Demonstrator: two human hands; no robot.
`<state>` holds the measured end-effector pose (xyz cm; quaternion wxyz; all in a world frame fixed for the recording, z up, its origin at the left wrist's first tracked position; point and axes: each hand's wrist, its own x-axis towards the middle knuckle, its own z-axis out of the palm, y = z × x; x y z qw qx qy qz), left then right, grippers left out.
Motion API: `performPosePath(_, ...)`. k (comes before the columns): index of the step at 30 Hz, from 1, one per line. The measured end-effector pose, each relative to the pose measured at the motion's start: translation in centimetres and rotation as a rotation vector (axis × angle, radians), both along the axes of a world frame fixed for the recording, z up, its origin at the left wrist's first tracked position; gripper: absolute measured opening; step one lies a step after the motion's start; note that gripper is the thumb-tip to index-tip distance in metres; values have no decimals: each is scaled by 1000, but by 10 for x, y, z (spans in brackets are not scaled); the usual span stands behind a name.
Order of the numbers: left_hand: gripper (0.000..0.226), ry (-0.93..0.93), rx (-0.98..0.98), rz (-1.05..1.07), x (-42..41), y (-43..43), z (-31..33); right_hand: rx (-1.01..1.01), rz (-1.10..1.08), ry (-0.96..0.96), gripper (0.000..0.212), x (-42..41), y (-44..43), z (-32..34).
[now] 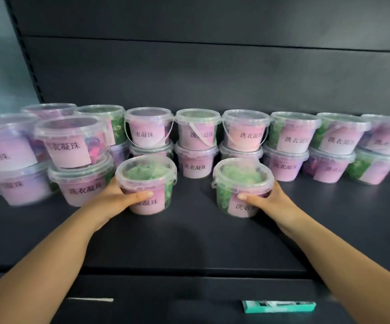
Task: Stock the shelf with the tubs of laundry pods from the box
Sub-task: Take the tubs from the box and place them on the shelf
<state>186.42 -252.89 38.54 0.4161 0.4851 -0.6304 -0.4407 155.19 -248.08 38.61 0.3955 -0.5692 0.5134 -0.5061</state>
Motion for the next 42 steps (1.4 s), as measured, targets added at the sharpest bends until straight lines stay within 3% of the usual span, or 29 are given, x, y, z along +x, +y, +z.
performPosePath(4, 88, 44, -13, -1, 6, -5, 0, 54, 9, -3, 72, 33, -7, -3)
performPosePath(7, 67, 82, -26, 5, 5, -4, 0, 102, -71, -23, 99, 60, -16, -7)
performPosePath(9, 66, 55, -28, 28, 5, -5, -1, 106, -126, -26, 98, 71, -21, -6)
performPosePath(13, 92, -36, -16, 99, 5, -7, -5, 74, -139, -15, 94, 77, -26, -6)
performPosePath(17, 74, -80, -65, 138, 0, -5, -5, 9, -159, 21, 86, 78, -27, -15)
performPosePath(20, 73, -121, -36, 165, -4, 0, -1, -5, -186, 53, 88, 79, -27, -15)
performPosePath(25, 71, -344, 49, 208, -10, 23, -2, 13, -203, 140, 92, 75, -17, -14)
performPosePath(29, 65, -472, 28, 302, -19, 69, 3, 41, -271, 108, 75, 54, 23, -9)
performPosePath(32, 54, -344, -171, 322, -61, 121, 11, -42, -336, 112, 40, 14, 81, -11)
performPosePath(34, 42, -261, -251, 196, -106, 150, 15, -85, -381, 133, 25, -19, 126, -13)
performPosePath(38, 23, -304, -432, -45, -218, 209, 4, -52, -573, 243, 14, -101, 238, -23)
performPosePath(42, 37, -417, -583, -275, -324, 288, -18, 112, -778, 403, 11, -182, 374, -50)
